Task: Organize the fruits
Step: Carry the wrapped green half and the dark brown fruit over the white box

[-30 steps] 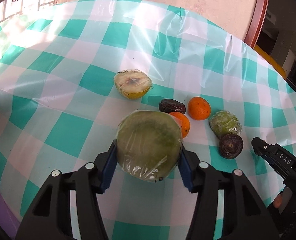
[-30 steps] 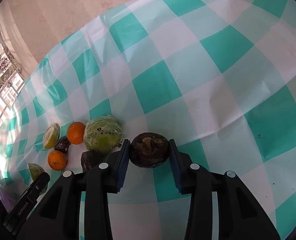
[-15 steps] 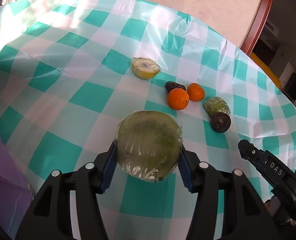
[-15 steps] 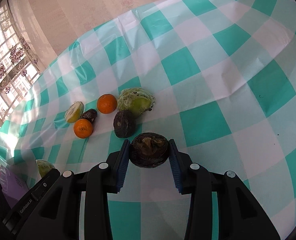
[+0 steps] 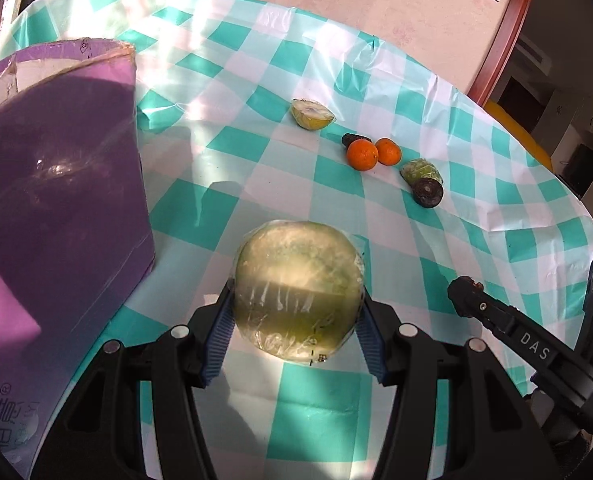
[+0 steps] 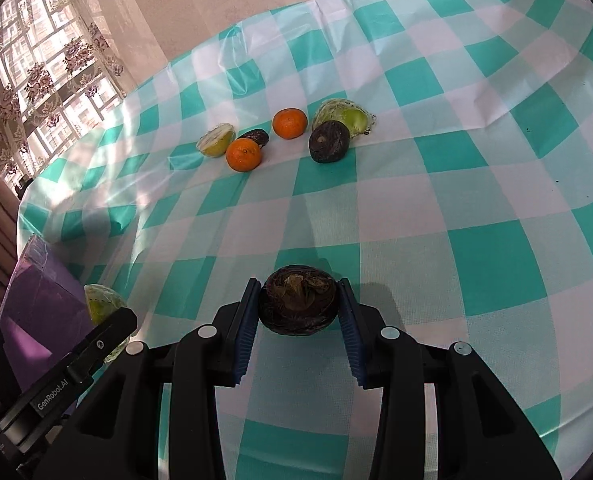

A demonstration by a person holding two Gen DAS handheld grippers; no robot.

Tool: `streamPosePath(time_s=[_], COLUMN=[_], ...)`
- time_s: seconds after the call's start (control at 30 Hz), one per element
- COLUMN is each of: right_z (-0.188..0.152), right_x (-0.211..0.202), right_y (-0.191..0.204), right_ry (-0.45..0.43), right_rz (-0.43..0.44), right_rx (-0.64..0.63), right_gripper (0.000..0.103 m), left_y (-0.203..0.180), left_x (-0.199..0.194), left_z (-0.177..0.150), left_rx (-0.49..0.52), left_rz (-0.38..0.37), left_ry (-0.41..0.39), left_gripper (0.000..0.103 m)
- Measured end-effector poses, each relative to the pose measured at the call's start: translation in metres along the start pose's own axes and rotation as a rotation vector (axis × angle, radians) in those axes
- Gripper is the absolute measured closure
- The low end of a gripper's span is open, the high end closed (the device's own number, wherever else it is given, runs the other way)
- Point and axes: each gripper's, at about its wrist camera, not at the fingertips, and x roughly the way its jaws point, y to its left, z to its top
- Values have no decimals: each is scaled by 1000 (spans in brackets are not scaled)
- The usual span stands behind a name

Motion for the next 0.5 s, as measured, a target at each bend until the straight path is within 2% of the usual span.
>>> streamPosePath(time_s=[0.3, 0.5], right_z=[-25, -33], right_x=[-19, -33], right_y=[15, 25], right_ry=[7, -31], right_rz=[9, 3], right_rx=[-58, -106], right_gripper=[64, 64], left_y=[12, 5], left_x=[-35, -52], left_z=[-22, -28], left_rx=[8, 58], left_rz=[-7, 41], left_ry=[-57, -123], left_gripper=[48, 48])
